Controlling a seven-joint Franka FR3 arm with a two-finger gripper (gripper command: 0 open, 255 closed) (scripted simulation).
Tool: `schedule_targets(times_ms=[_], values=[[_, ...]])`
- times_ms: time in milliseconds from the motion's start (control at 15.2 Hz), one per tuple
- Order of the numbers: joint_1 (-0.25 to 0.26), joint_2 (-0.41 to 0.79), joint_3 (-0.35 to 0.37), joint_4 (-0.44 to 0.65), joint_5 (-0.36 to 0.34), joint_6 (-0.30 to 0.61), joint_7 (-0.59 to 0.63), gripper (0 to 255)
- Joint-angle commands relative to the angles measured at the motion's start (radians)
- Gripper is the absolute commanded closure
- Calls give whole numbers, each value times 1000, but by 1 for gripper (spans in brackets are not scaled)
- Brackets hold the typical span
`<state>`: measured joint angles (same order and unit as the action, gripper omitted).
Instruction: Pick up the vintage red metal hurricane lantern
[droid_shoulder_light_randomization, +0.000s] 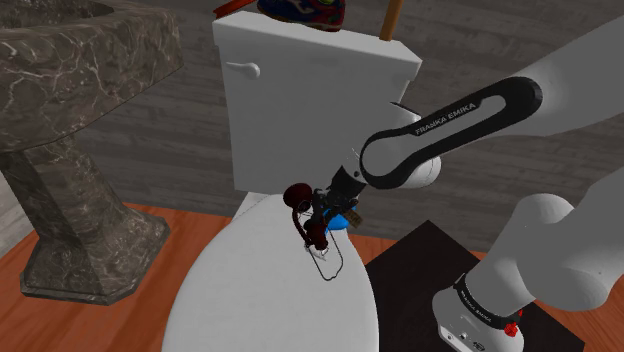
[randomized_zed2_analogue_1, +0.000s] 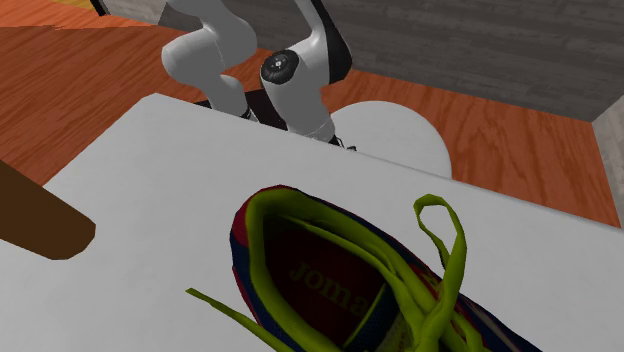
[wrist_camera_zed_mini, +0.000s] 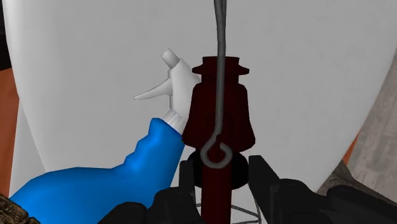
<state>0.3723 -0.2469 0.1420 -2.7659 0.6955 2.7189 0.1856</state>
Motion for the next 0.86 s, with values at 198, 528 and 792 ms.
schedule_targets(times_ms=[198, 528, 792], values=[[-31, -77, 12, 8, -73, -81, 70, 255], [-56, -143, 19, 28, -125, -163, 122, 255], [-65, -168, 20, 38, -144, -198, 141, 255]])
